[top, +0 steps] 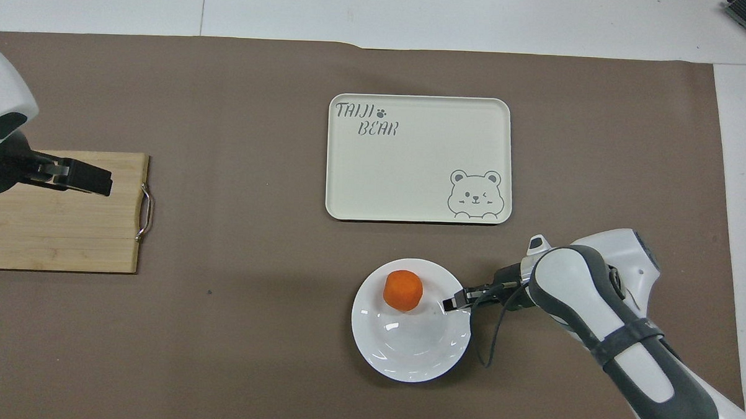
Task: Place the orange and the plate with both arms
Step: 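Slide the plate with the right gripper onto the bear tray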
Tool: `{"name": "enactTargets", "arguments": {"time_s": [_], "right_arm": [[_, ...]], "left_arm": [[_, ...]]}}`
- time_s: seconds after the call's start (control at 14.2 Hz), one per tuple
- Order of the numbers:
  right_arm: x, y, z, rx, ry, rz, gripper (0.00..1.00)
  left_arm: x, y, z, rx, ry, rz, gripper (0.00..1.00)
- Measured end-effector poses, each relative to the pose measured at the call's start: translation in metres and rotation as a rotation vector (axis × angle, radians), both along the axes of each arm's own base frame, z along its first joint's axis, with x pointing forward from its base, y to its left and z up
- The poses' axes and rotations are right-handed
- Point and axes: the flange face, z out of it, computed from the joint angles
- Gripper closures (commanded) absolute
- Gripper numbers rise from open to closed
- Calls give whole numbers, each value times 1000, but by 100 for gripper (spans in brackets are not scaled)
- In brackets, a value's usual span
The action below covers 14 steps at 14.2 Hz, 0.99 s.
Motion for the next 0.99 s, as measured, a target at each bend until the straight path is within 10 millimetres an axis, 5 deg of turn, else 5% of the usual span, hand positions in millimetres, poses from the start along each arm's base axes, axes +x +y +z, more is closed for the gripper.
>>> {"name": "enactTargets", "arguments": {"time_s": [0.64, 0.99], "right_arm": [[31, -33, 24, 84, 4, -25, 100], [66, -52, 34, 111, -112, -1, 100]], "left_arm": [[0, 0, 0, 0, 0, 0, 0], [0, 0, 0, 0, 0, 0, 0]]}}
